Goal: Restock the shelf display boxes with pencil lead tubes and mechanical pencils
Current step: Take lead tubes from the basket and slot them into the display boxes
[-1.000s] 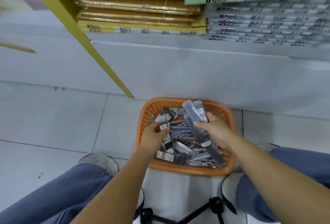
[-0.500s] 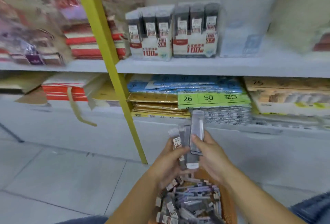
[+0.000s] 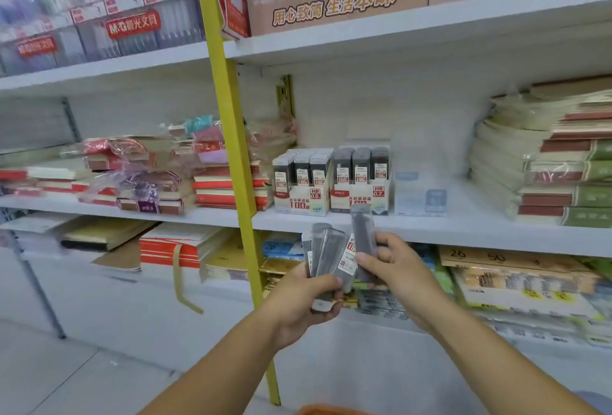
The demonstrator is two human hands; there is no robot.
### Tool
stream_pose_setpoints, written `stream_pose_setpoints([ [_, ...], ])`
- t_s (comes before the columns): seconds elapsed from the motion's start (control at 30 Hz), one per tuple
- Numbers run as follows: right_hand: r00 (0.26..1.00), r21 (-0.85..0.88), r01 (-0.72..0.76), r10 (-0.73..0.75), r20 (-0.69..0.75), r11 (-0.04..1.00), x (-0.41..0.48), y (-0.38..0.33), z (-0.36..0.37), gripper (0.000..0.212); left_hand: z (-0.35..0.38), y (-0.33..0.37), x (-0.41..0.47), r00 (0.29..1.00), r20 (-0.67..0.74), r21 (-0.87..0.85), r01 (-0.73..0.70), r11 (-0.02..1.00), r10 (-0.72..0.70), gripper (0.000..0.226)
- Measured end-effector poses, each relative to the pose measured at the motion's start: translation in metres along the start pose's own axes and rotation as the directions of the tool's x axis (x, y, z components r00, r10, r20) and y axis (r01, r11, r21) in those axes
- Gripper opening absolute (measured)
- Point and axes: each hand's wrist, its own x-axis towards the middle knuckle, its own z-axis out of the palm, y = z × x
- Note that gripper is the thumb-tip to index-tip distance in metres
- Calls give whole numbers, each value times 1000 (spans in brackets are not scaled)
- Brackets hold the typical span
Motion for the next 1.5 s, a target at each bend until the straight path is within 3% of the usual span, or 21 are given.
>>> stream_pose_setpoints([
  [0.1, 999, 16, 15, -16, 30, 1000, 15, -12, -9, 26, -10, 19, 11, 1000, 6, -48, 0, 999, 1, 28],
  [0.33, 998, -1, 62, -62, 5, 998, 46, -20, -13, 39, -16, 41, 44, 998, -27, -175, -57, 983, 54, 35],
  [0.57, 999, -69, 52, -52, 0, 996, 71, -18, -5, 33, -10, 41, 64, 995, -75, -379, -88, 921, 64, 34],
  [0.9, 987, -109, 159, -161, -15, 981, 76, -23, -3, 72, -5, 57, 75, 987, -79, -445, -157, 882, 136, 64],
  [1.17, 974, -181, 219, -227, -23, 959, 87, -48, -17, 94, -4, 62, 82, 976, -119, -481, -219, 849, 184, 61],
  [1.23, 953, -246, 282, -301, -45, 927, 97, -67, -27, 90, -8, 62, 84, 970, -132, -463, -244, 852, 206, 56],
  [1.33, 883, -471, 374, -462, -82, 799, 120, -100, -48, 63, -12, 61, 91, 961, -149, -413, -273, 869, 231, 36],
  [1.5, 809, -713, 376, -585, -58, 592, 155, -124, -73, 48, -14, 61, 101, 964, -109, -341, -267, 901, 244, 27],
])
